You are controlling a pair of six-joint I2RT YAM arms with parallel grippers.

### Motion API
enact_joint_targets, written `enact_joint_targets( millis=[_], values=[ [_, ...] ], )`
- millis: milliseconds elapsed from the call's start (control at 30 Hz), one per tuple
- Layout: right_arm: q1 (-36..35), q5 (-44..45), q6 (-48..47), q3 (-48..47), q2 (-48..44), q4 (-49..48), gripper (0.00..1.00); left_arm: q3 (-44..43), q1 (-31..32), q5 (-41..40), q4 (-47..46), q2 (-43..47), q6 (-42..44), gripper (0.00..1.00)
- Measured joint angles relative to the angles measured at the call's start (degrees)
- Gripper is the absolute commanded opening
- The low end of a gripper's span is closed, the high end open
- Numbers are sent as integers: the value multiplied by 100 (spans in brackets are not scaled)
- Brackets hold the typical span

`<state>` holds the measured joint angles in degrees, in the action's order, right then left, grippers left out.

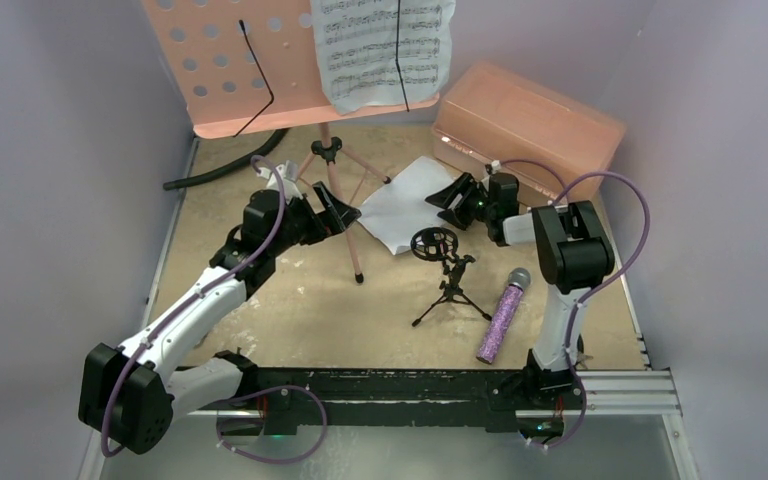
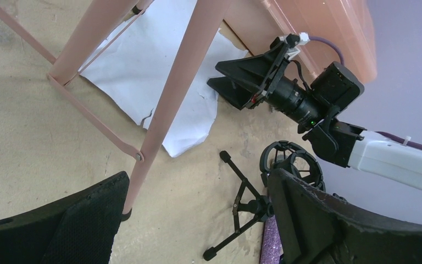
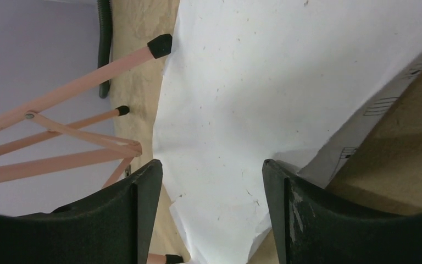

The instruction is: Set up the instrument practice props

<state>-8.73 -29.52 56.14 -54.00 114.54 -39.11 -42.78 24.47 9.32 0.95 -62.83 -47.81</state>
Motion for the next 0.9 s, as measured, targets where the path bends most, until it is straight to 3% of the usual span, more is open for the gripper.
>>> enact_joint_targets(
  millis=[167,300,533,700,900],
  values=[
    [-70,-2,-46,-149,98,129,66,-76,0,-22,0,-2,44,96],
    [-76,-2,-240,-291,61,501,71,-94,0,-44,-2,-15,63,96],
    [-96,245,-901,-345,-538,2033,77,-127,0,-42,2,-114,238,96],
    [-90,514,-1178,-227,-1014,2822,76,-205,0,-37,0,-216,313,96],
    [-24,542,-1084,184,-1263,2990,69,-240,0,7,-2,-358,345,96]
  ],
)
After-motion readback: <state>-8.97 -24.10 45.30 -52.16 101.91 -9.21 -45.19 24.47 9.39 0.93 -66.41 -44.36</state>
